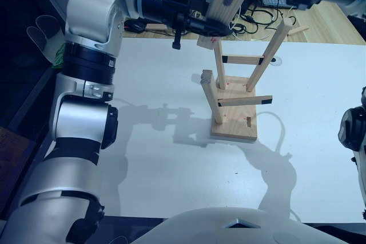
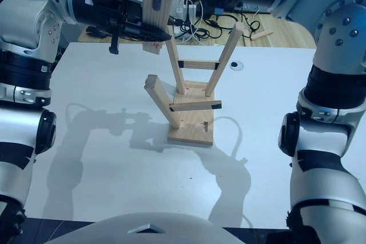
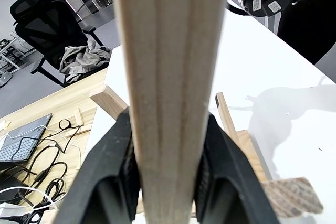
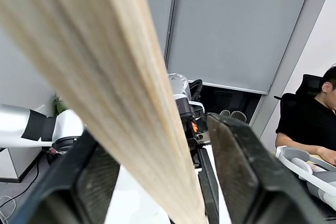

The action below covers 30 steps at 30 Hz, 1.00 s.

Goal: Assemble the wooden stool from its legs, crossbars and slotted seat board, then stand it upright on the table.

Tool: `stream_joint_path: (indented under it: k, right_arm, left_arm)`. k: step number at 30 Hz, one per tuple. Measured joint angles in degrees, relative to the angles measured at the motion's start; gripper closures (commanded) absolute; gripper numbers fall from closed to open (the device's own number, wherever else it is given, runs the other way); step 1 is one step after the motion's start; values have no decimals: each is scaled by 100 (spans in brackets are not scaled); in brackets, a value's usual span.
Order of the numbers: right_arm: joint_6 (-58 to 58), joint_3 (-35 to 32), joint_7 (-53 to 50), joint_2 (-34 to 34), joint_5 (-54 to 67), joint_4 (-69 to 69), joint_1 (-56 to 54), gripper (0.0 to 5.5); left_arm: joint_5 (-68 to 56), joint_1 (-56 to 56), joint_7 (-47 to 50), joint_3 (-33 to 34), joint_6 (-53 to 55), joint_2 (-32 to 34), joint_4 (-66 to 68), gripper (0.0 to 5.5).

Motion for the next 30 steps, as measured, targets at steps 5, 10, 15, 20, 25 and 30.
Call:
stream_joint_path:
  k: [5,10,15,20,25,30]
  right_arm:
    - [33,-4,-74,4,14,-51,11,416]
    - [-44,-2,-107,0,-35,-109,61,425]
    - [-302,-28,-147,-41,-232,-98,105,430]
    - [-814,-97,-307,-99,-635,-40,214,447]
    - [-868,-607,-758,-184,-705,83,662,450]
    - [-394,-1563,-1484,-413,-434,-18,1188,450]
  left_arm:
    - [56,4,-9,12,-17,-4,26,448]
    - [62,22,-24,22,-12,-35,27,448]
    - [92,11,332,245,-39,-322,270,382]
    - [23,-18,954,716,78,-466,280,291]
    - [-1052,530,2145,2183,1347,-68,-1334,288]
    - [-1738,1293,3327,3159,1861,-155,-1648,288]
